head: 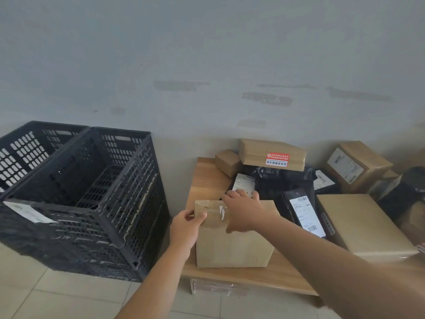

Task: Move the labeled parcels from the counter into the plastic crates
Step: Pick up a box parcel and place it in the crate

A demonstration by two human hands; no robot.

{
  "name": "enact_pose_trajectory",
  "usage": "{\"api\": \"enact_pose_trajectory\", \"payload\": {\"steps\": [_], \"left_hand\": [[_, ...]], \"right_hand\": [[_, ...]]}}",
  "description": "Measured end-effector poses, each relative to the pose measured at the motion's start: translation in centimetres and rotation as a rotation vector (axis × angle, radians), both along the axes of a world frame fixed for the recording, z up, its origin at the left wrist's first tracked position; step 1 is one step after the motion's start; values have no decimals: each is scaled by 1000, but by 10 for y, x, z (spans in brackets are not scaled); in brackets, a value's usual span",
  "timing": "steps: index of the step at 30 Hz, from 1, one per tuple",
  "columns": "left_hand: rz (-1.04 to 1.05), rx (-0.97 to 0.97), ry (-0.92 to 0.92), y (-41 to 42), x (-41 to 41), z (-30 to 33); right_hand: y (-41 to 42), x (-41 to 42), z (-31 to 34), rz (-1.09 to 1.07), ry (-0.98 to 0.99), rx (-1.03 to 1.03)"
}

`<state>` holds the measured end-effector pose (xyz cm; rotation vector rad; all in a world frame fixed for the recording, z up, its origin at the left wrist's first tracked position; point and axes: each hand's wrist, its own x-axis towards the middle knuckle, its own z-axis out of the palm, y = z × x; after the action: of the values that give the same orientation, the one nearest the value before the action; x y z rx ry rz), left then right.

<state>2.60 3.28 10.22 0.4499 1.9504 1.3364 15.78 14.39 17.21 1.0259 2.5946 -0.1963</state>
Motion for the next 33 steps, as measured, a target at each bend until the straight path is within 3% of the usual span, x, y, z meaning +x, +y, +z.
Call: {"api": "enact_pose_trajectory", "payload": {"steps": [7, 11, 16, 21, 24, 29, 33], "left_hand": [[1, 21, -79, -5, 0, -3], [9, 37, -353, -20, -18, -4], [109, 32, -489, -44, -63, -14], [-11, 31, -851, -54, -78, -20], [-107, 160, -1020, -50, -75, -14], [-266, 214, -930, -31, -70, 7], [-312, 177, -921, -22, -67, 8]], "right_hand": [[-7, -38, 6, 29, -233, -13], [-7, -28, 16, 76, -203, -19], [15, 18, 62, 125, 49, -48], [40, 84, 100, 158, 471, -69], [38, 116, 108, 231, 533, -12], [25, 146, 107, 510, 605, 180], [24, 163, 99, 546, 631, 241]]}}
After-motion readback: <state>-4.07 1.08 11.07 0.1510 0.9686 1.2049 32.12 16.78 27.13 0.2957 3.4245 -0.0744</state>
